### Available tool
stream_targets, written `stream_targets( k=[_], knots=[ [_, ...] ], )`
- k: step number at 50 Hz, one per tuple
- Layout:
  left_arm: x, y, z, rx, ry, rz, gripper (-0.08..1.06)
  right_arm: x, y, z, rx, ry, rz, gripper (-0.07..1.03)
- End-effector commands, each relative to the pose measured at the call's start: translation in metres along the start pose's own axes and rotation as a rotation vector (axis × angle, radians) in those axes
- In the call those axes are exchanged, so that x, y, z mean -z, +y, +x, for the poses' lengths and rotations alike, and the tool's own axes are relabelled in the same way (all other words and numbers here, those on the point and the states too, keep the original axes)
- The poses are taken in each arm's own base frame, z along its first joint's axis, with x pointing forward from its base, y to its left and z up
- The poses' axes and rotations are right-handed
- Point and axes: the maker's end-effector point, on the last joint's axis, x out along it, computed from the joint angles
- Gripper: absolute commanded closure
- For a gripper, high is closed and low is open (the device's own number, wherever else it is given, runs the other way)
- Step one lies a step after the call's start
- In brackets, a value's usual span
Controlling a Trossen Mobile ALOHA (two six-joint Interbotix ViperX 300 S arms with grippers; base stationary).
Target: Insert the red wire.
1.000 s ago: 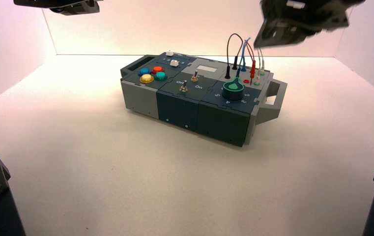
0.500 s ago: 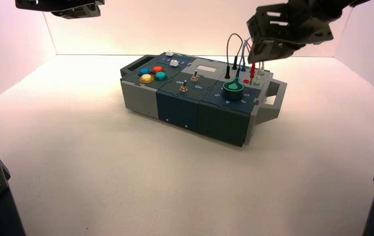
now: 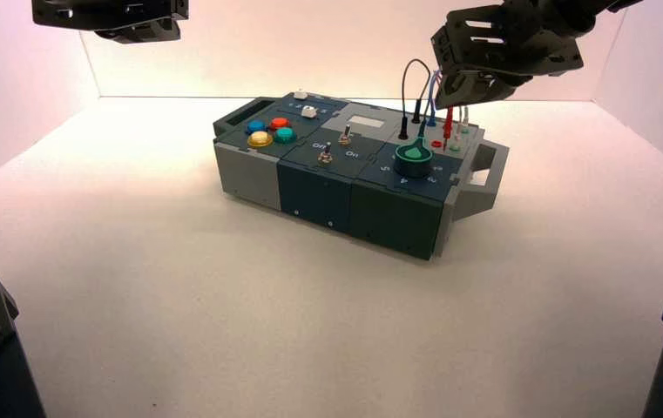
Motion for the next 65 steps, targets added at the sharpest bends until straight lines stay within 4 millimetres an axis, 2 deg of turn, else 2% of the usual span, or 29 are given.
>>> stream_targets(
  k=[1,6,11,23,38,49,65],
  knots=[
    [-0.015,-0.003,0.000,0.007,-0.042,-0.003,1.01,-0.013,0.002,-0.002,-0.005,-0.028,-0.009,0.88],
    [-0.015,-0.003,0.000,0.007,-0.042,-0.003,1.01,-0.011,0.003,-0.002,-0.010,-0.017,-0.014,0.81],
    [-0.016,-0.002,0.000,0.005,-0.044,-0.003,1.01,-0.010,0.001,-0.002,-0.011,-0.009,-0.010,0.80],
    [-0.017,-0.003,-0.001,0.007,-0.047,-0.003,1.01,-0.007,-0.025,-0.005,0.025,0.026,0.050,0.80],
    [-0.017,-0.003,-0.001,0.006,-0.047,-0.002,1.01,-0.008,-0.025,-0.003,0.024,0.030,0.049,0.80],
    [-0.017,-0.003,-0.001,0.007,-0.047,-0.003,1.00,-0.016,-0.022,-0.001,0.015,0.025,0.047,0.80],
    [-0.017,-0.003,-0.001,0.007,-0.048,-0.003,1.01,-0.019,-0.018,0.019,-0.008,0.089,0.040,0.78]
  ],
)
